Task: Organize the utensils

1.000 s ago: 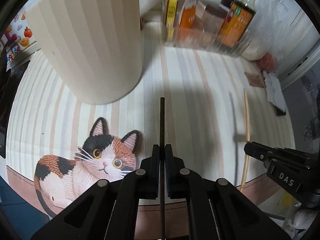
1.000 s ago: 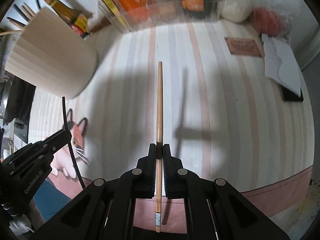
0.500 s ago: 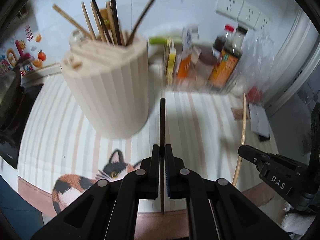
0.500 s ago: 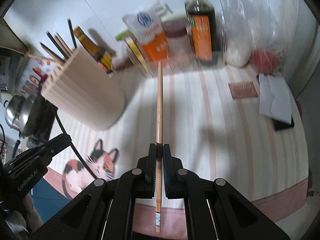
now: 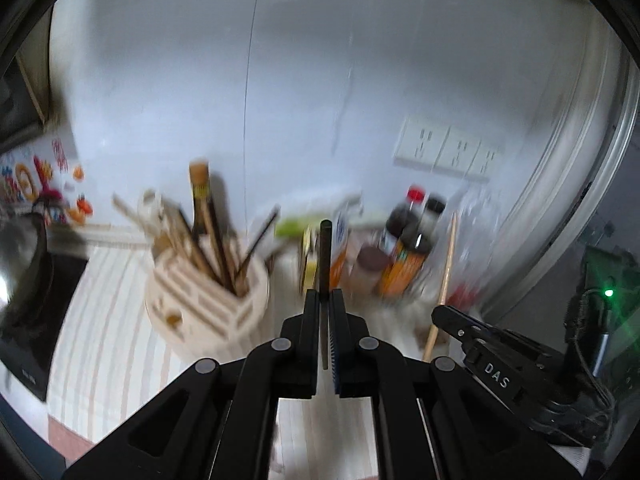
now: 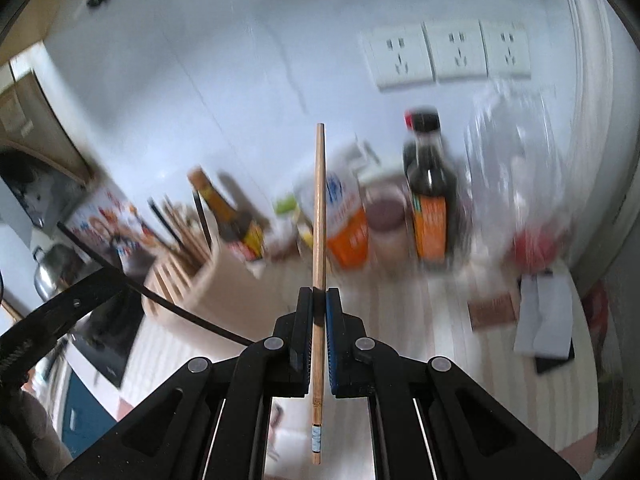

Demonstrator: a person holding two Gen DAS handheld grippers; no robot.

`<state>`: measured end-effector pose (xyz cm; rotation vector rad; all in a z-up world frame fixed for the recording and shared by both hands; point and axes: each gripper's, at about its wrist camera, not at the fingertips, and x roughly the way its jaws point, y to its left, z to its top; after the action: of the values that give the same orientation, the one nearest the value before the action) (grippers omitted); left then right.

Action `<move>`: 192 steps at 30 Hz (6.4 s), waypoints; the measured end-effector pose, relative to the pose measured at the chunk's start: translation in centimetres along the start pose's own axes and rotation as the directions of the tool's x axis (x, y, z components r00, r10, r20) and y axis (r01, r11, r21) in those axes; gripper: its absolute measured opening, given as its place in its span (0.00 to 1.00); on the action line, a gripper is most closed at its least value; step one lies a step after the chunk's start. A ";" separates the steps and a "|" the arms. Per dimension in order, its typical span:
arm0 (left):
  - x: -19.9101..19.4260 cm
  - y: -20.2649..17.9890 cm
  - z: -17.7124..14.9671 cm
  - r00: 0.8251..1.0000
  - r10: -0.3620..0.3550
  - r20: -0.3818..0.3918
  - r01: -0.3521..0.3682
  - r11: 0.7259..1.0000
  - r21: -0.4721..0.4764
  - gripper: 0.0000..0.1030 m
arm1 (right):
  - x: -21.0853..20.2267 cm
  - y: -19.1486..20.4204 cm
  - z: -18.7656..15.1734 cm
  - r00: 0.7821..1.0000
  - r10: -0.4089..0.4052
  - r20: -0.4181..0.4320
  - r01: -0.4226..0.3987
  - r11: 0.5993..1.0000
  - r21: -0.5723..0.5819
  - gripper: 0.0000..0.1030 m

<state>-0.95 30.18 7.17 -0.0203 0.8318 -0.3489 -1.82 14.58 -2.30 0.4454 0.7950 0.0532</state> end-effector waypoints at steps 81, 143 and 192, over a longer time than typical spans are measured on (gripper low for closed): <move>-18.0 5.5 -10.4 0.893 0.442 0.090 -0.428 0.893 -0.142 1.00 | -17.3 12.6 -8.0 0.968 -0.126 0.216 0.192 0.929 -0.316 1.00; -31.5 0.8 -15.7 0.876 0.480 0.050 -0.471 0.874 -0.122 1.00 | -33.7 13.9 -14.0 0.970 -0.147 0.193 0.202 0.929 -0.310 1.00; -30.1 0.9 -15.0 0.878 0.476 0.048 -0.469 0.876 -0.114 1.00 | -32.7 13.4 -13.8 0.970 -0.159 0.184 0.213 0.920 -0.329 1.00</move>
<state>-30.25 42.17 18.49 0.0780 0.7504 0.1574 -32.92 24.92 16.84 0.0358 0.6547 -0.0190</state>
